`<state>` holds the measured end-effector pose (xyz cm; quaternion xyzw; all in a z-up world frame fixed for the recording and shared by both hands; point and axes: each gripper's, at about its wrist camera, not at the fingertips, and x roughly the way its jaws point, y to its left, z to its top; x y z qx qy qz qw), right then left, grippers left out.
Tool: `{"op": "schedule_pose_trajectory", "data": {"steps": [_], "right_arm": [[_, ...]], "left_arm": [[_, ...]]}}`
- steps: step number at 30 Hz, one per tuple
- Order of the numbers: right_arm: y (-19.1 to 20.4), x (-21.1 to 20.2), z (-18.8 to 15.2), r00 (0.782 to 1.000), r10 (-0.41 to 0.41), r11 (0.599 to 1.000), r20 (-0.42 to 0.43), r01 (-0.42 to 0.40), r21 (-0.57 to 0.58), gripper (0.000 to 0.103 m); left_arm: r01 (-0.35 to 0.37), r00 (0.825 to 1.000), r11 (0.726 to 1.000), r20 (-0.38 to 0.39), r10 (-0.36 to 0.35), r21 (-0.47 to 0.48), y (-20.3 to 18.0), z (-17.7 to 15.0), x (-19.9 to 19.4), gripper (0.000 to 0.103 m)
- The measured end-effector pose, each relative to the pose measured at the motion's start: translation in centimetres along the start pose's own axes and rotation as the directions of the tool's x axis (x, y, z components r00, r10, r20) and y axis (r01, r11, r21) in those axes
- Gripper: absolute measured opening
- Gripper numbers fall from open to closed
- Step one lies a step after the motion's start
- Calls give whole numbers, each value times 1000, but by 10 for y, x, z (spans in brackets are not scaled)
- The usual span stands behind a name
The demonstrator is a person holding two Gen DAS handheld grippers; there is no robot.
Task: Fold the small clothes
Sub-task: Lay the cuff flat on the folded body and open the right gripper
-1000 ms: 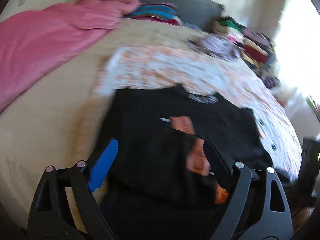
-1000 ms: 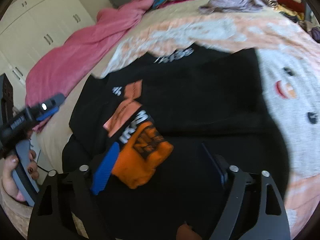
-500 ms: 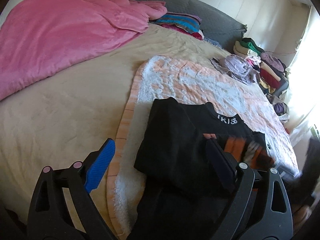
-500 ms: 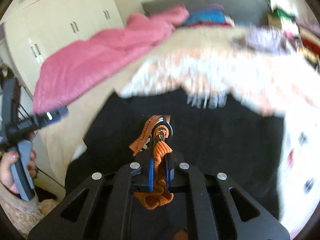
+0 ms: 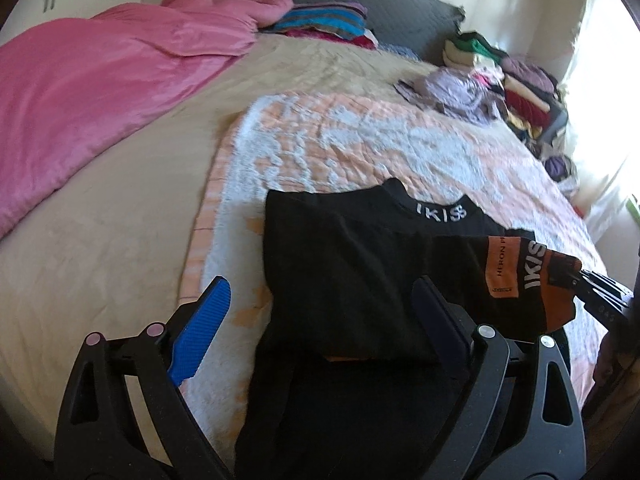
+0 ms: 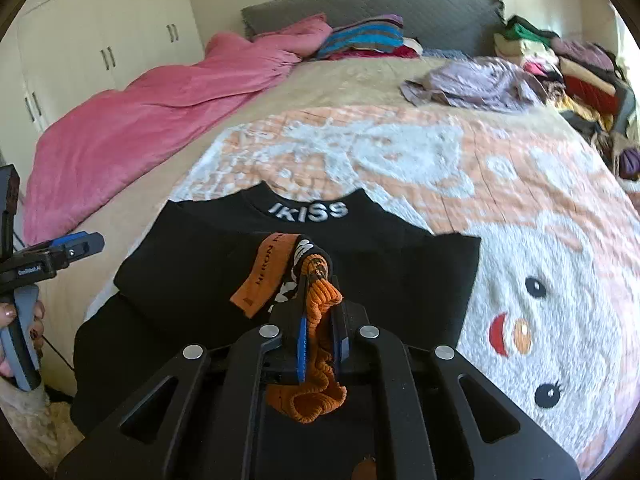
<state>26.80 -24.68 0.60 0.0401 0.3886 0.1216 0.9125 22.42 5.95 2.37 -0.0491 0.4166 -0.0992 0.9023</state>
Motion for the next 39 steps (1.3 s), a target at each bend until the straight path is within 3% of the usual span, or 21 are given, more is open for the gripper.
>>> {"op": "schedule_pose_trajectory", "data": {"steps": [5, 10, 14, 17, 24, 28, 32, 35, 39], "right_arm": [[-3, 0, -6, 1000, -23, 1000, -9, 23, 12, 11], [-1, -4, -9, 994, -112, 993, 8, 112, -35, 38], [3, -6, -11, 995, -98, 994, 0, 98, -42, 39], [15, -2, -15, 998, -54, 996, -20, 53, -65, 39], [46, 13, -25, 996, 41, 993, -76, -49, -110, 39], [53, 24, -28, 992, 67, 991, -104, -78, -110, 39], [44, 37, -30, 989, 33, 995, -144, -46, -88, 41], [30, 51, -38, 978, -44, 997, -206, 31, -66, 42], [23, 53, -40, 978, -13, 1000, -210, 12, -9, 43]], "left_arm": [[16, 999, 999, -28, -15, 31, -12, 3, 16, 85], [35, 998, 998, -45, -33, 44, -21, 4, 27, 85], [48, 997, 996, -71, -43, 69, -26, 1, 38, 84], [68, 993, 994, -102, -59, 86, -29, -4, 46, 68], [60, 982, 993, -187, -40, 103, -27, -23, 68, 66], [64, 981, 991, -190, -41, 118, -24, -30, 71, 65], [79, 981, 993, -183, -61, 93, -20, -31, 71, 65], [85, 981, 992, -180, -68, 93, -20, -31, 71, 66], [98, 981, 992, -176, -82, 84, -19, -31, 69, 65]]}}
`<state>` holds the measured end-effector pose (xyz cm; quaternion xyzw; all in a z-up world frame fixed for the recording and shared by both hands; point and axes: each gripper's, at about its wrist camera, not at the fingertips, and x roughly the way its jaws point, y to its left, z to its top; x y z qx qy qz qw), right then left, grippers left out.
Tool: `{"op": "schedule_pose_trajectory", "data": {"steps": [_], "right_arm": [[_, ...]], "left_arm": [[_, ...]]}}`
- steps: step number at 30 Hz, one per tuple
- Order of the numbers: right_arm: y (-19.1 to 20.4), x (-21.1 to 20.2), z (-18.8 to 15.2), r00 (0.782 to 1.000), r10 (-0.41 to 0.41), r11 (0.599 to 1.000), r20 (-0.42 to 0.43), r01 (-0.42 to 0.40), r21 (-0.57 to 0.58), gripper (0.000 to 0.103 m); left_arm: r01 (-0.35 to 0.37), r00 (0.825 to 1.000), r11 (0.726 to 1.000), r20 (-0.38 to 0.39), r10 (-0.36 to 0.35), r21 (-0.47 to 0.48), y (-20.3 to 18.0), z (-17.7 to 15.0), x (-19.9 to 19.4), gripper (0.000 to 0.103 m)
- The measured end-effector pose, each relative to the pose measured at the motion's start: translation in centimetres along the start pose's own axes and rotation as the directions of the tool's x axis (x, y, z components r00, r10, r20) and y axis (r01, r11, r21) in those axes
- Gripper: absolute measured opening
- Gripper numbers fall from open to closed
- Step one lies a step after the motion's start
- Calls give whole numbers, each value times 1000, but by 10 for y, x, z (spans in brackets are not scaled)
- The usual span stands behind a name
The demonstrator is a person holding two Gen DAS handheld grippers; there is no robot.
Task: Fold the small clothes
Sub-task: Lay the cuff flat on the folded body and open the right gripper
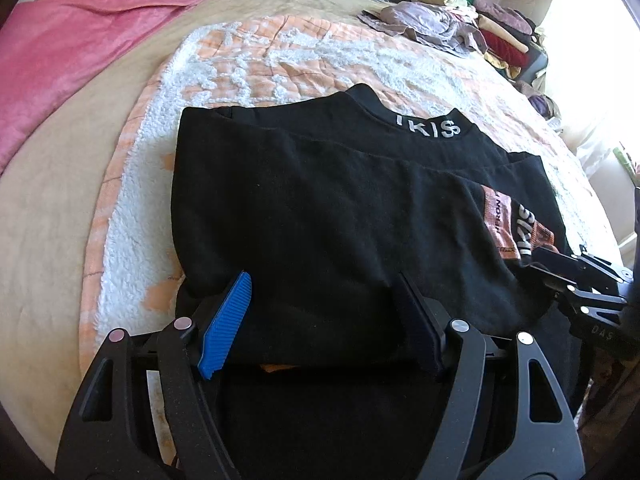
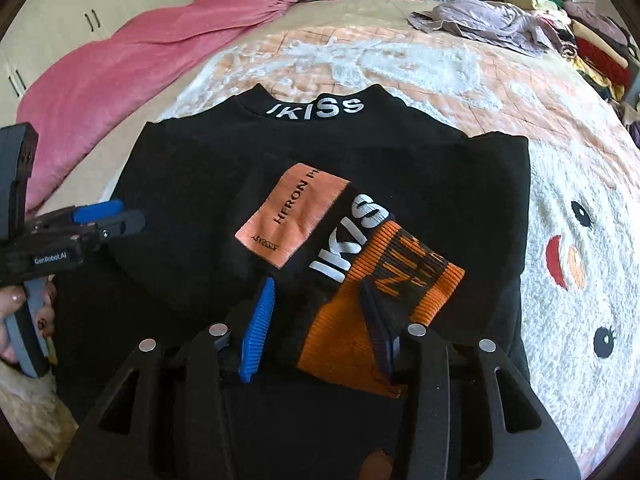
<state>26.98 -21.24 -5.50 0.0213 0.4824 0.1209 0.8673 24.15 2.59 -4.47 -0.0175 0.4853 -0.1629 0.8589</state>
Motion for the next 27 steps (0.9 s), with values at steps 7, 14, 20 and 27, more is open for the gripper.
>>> {"op": "schedule_pose_trajectory", "data": {"steps": [7, 14, 20, 27], "right_arm": [[12, -14, -2, 999, -6, 1000, 34, 6, -7, 48], [10, -30, -2, 998, 5, 1000, 61, -6, 10, 63], [12, -51, -2, 994, 24, 999, 107, -28, 33, 77], [14, -79, -7, 987, 5, 999, 159, -12, 43, 87]], "left_arm": [[12, 1000, 1000, 10, -12, -1, 1, -2, -6, 65], [18, 1000, 1000, 20, -18, -13, 2, -6, -15, 65], [24, 999, 999, 49, -22, -40, 4, -8, -33, 66], [-24, 993, 998, 110, 30, -56, 6, -12, -60, 74]]}}
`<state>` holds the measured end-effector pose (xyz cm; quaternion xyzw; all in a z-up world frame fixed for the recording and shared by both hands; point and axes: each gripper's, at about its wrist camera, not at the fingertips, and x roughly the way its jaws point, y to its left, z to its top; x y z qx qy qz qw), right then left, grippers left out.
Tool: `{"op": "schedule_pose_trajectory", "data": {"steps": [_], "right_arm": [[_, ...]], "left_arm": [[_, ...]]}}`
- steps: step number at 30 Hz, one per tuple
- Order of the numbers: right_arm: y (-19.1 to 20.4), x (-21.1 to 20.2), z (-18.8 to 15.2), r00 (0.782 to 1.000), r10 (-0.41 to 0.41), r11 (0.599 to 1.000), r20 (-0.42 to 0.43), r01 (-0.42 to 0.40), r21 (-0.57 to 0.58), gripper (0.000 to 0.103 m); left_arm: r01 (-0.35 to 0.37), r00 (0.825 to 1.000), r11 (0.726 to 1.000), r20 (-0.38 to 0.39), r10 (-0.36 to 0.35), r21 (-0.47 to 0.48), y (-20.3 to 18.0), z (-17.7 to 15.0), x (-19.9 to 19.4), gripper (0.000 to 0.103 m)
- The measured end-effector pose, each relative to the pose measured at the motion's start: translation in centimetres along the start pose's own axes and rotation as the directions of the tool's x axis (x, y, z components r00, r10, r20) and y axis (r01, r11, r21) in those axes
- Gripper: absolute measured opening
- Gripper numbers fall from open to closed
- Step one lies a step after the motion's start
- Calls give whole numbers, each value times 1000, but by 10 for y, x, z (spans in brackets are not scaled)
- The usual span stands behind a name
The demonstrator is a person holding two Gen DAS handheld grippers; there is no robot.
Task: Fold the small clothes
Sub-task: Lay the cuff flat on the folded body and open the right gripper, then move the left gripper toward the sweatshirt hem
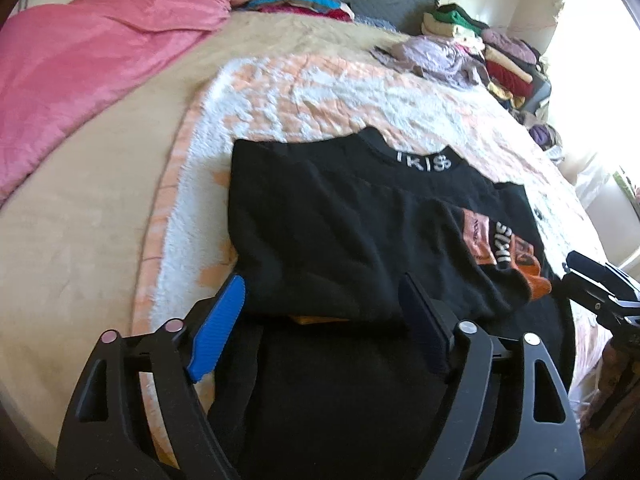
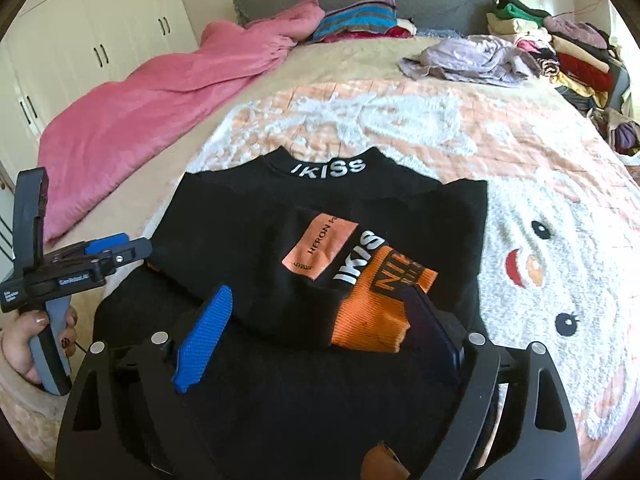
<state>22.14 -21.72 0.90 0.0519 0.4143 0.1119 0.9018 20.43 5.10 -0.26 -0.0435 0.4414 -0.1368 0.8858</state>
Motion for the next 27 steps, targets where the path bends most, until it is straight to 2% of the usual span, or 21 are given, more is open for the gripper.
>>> {"op": "schedule_pose_trajectory", "data": {"steps": [3, 4, 6, 18, 27], "right_arm": [[0, -9, 0, 1000, -9, 1000, 15, 9, 3, 88], [-1, -11, 0, 1000, -12, 1000, 21, 12, 4, 92], [-1, -17, 0, 999, -18, 1000, 35, 18, 7, 94], [4, -40, 1, 997, -34, 999, 67, 34, 7, 94], [10, -55, -11, 997, -45, 999, 61, 46, -16, 95]], "left_arm": [[-10, 1000, 1000, 26, 10, -1, 0, 0, -11, 81], [-16, 999, 1000, 32, 16, 0, 0, 0, -13, 84], [-36, 998, 999, 48, 37, -4, 1, 1, -20, 93], [-63, 995, 997, 75, 66, -43, 19, -8, -45, 93], [-91, 992, 993, 80, 97, -72, 37, -21, -62, 93]]}}
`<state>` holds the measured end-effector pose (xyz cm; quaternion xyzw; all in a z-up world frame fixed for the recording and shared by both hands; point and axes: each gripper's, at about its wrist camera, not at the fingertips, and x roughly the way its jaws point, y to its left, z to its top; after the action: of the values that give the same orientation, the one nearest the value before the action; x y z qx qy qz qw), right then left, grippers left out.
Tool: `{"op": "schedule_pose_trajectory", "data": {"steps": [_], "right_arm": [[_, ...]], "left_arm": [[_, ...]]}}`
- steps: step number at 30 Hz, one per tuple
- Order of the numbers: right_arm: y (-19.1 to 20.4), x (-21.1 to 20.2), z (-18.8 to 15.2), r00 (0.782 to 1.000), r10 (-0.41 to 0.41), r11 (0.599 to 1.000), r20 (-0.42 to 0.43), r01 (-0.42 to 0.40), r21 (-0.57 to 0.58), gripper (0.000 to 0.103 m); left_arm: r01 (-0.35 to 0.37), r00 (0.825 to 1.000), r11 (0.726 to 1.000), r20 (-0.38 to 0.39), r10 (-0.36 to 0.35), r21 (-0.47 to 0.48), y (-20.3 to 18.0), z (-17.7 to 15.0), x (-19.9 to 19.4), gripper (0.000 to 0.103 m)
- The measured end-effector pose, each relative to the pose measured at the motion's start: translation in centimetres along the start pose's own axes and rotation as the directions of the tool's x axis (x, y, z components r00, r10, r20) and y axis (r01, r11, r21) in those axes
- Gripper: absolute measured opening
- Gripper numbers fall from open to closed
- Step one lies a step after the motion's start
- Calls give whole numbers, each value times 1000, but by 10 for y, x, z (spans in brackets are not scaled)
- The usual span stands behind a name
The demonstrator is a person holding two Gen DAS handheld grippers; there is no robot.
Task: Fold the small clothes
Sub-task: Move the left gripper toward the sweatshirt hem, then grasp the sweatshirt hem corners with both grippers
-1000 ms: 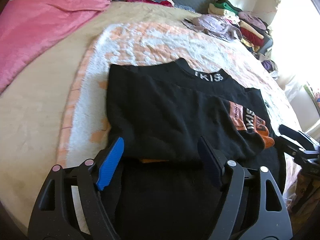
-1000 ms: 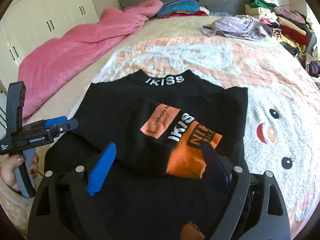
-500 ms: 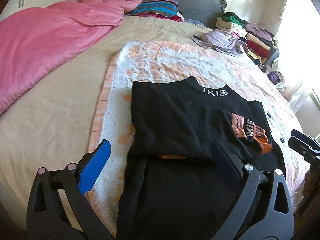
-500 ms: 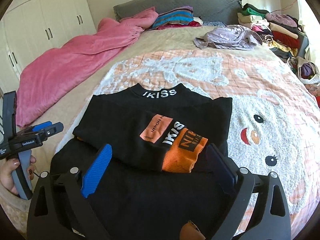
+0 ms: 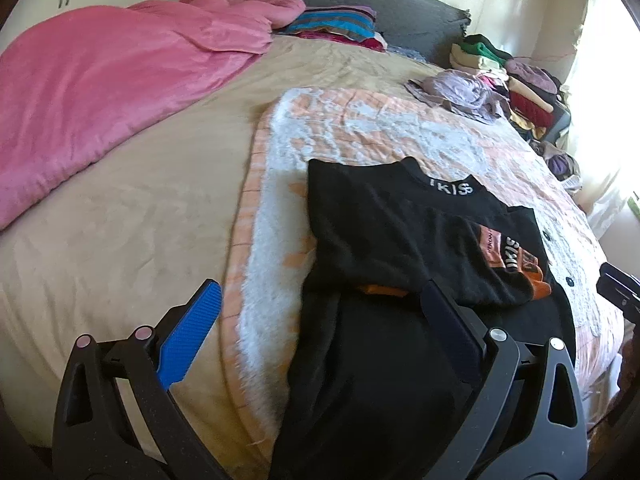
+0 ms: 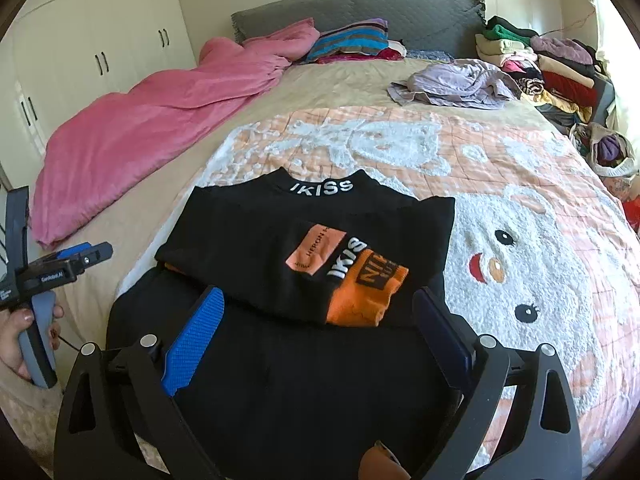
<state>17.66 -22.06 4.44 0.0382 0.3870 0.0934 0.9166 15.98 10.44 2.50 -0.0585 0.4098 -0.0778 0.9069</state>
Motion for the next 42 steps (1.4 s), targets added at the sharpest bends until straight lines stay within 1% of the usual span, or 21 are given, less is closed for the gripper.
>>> {"op": "schedule_pose_trajectory", "data": {"steps": [5, 11, 18, 21, 25, 28, 32, 36, 42], "right_arm": [[3, -8, -13, 1000, -4, 1000, -13, 4, -18, 94], [4, -13, -32, 999, -3, 1000, -37, 2, -15, 94], [4, -13, -56, 997, -2, 1000, -76, 1, -15, 94], [1, -15, -65, 997, 5, 1000, -80, -6, -13, 94], [-6, -19, -76, 996, 20, 1000, -88, -19, 13, 94], [-11, -22, -86, 995, 12, 1000, -102, -10, 22, 94], [-18, -27, -103, 991, -4, 999, -134, 8, 34, 94], [-29, -31, -123, 985, -16, 998, -172, 26, 61, 94], [-35, -31, -147, 974, 10, 996, -225, 11, 88, 94]], "left_arm": [[-15, 1000, 1000, 3, 15, -22, 14, -13, -9, 93], [-40, 999, 998, -21, 39, -38, 31, -35, -13, 93], [-71, 997, 997, -47, 69, -39, 49, -61, -22, 93], [-81, 995, 996, -53, 79, -37, 53, -71, -26, 93], [-76, 996, 996, -56, 74, -38, 56, -83, -31, 93], [-83, 995, 996, -66, 81, -29, 58, -92, -33, 93], [-65, 995, 997, -75, 62, -33, 57, -104, -36, 93], [-66, 994, 997, -88, 63, -27, 55, -114, -36, 93], [-62, 991, 998, -123, 59, -22, 52, -129, -30, 93]]}}
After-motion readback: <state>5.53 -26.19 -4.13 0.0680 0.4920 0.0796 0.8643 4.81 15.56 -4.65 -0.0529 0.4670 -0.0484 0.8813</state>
